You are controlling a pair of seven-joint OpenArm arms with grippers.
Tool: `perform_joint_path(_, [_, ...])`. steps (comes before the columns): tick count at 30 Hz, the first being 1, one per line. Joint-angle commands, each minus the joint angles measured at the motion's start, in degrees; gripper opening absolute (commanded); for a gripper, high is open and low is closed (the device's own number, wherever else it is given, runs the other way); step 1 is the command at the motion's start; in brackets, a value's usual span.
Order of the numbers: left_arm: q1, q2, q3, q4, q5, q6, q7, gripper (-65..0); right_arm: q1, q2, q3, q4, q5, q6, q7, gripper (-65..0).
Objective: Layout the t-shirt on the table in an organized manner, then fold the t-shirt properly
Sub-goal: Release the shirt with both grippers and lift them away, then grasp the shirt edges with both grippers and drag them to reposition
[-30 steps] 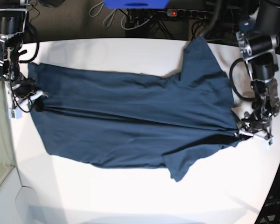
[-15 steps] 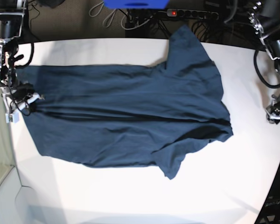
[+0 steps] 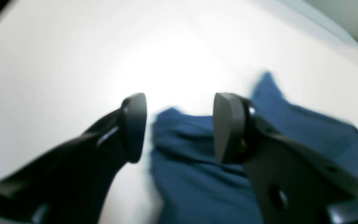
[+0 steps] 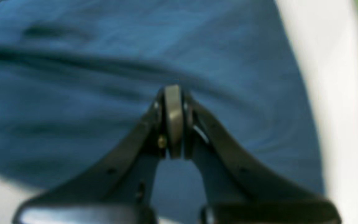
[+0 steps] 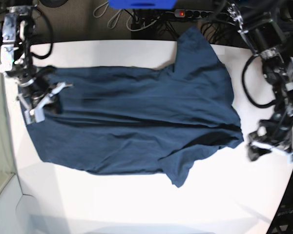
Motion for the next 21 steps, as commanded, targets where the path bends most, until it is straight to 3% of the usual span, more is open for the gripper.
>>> perform_joint_path(1, [-1.45, 0.39, 2.09, 0.68, -0.72, -0.02, -0.7, -31.7, 0.82, -0.72, 0.26, 2.6, 0.64, 0.07, 0.8, -65.0])
perform_joint_path(5, [-3.3, 4.7, 10.44, -4.68, 2.89, 0.06, -0.88, -31.7, 1.34, -7.49, -0.18, 4.71, 0.64, 0.07, -5.8, -65.0])
perform_joint_path(7, [-4.7, 7.69, 13.69, -8.55, 6.58, 0.06, -2.73, -31.7, 1.52, -9.34, -2.56, 4.71, 0.64, 0.07, -7.38, -65.0])
perform_joint_path(13, [-8.57, 11.91, 20.81, -18.57, 13.44, 0.06, -12.31, -31.7, 2.05, -9.6, -12.31, 4.62, 0.64, 0.07, -7.82, -65.0])
perform_joint_path(21, [-19.91, 11.73, 22.75, -45.12, 18.27, 0.15, -25.14, -31.7, 4.6, -10.66, -24.97, -2.32, 0.46, 0.07, -7.64, -65.0])
